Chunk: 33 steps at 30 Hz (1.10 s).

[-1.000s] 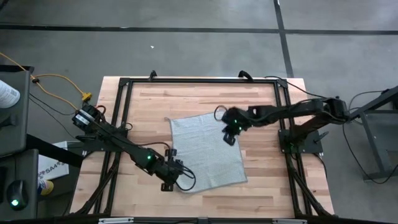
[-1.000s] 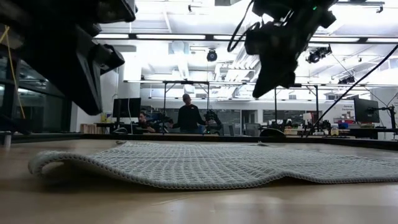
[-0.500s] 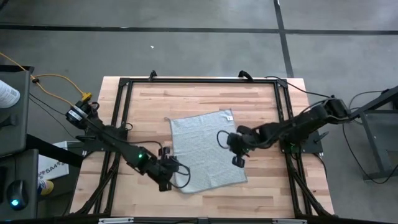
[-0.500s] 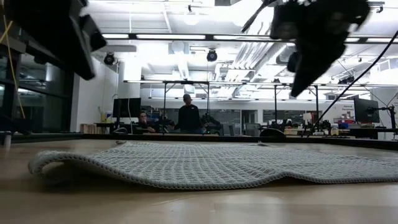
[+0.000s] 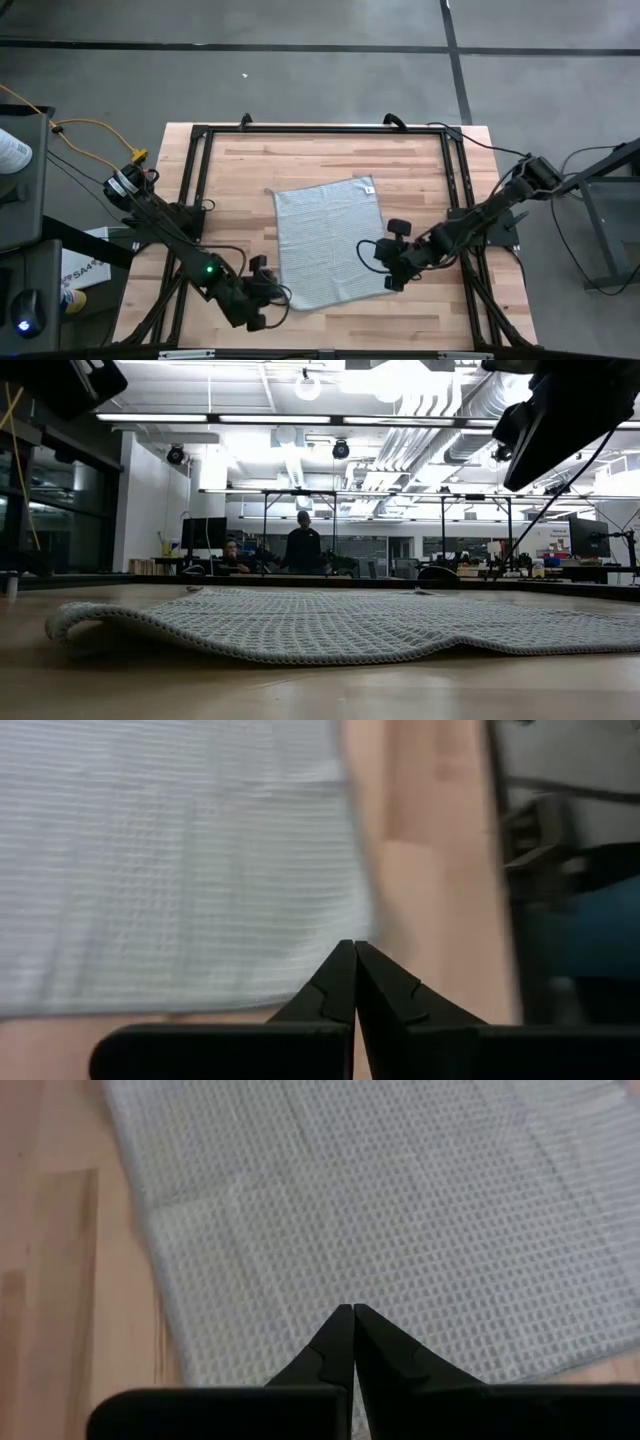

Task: Fold microfiber towels
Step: Fold the gray towel on the table

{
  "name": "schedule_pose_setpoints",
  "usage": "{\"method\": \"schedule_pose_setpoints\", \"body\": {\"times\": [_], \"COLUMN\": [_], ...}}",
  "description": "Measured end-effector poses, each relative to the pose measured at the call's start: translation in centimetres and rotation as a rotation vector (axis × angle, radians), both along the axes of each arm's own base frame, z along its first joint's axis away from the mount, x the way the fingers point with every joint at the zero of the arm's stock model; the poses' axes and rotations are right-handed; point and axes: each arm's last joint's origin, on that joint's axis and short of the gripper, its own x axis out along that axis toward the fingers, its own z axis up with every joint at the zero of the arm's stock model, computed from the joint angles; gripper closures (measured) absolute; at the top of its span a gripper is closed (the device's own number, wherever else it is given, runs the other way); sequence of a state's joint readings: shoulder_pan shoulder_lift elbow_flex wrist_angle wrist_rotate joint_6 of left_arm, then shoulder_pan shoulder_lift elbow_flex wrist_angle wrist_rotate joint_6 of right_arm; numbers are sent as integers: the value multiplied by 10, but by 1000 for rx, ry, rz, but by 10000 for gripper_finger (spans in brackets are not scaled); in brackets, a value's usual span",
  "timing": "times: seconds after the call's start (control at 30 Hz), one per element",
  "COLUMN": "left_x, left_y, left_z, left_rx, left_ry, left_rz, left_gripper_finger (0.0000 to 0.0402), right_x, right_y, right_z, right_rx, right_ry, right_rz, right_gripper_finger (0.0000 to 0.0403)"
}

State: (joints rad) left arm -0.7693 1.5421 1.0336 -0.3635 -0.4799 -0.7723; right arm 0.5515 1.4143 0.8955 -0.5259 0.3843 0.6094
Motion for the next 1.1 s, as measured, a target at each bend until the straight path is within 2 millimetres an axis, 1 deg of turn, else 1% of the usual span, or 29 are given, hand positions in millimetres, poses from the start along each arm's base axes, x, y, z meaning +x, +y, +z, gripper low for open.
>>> {"method": "schedule_pose_setpoints", "body": {"times": [0.1, 0.2, 0.33, 0.43, 0.5, 0.6, 0.73, 0.83, 0.97, 1.1], "left_x": [-3, -5, -8, -13, -19, -27, -36, -37, -39, -40], "left_y": [7, 18, 37, 49, 55, 64, 73, 82, 101, 125], "left_z": [-4, -9, -10, -5, -1, 10, 23, 28, 20, 1], "left_rx": [93, 193, 291, 353, 399, 441, 440, 438, 389, 352], "left_ry": [29, 78, 124, 145, 152, 128, 117, 121, 129, 136], "left_rz": [40, 92, 205, 256, 269, 291, 293, 297, 290, 292], "left_gripper_finger": [401, 401, 401, 401, 401, 401, 401, 401, 401, 401], "right_x": [1, 6, 12, 13, 16, 22, 29, 33, 32, 30], "right_y": [-2, -14, -42, -67, -82, -100, -122, -136, -155, -171], "right_z": [1, 1, -1, -4, -5, -5, -3, -2, -2, -2], "right_rx": [-48, -98, -104, -102, -97, -70, 3, 19, 28, 58], "right_ry": [-31, -63, -14, 58, 82, 102, 96, 73, 82, 99], "right_rz": [-38, -138, -283, -393, -432, -418, -385, -389, -406, -389], "right_gripper_finger": [401, 401, 401, 401, 401, 401, 401, 401, 401, 401]}}
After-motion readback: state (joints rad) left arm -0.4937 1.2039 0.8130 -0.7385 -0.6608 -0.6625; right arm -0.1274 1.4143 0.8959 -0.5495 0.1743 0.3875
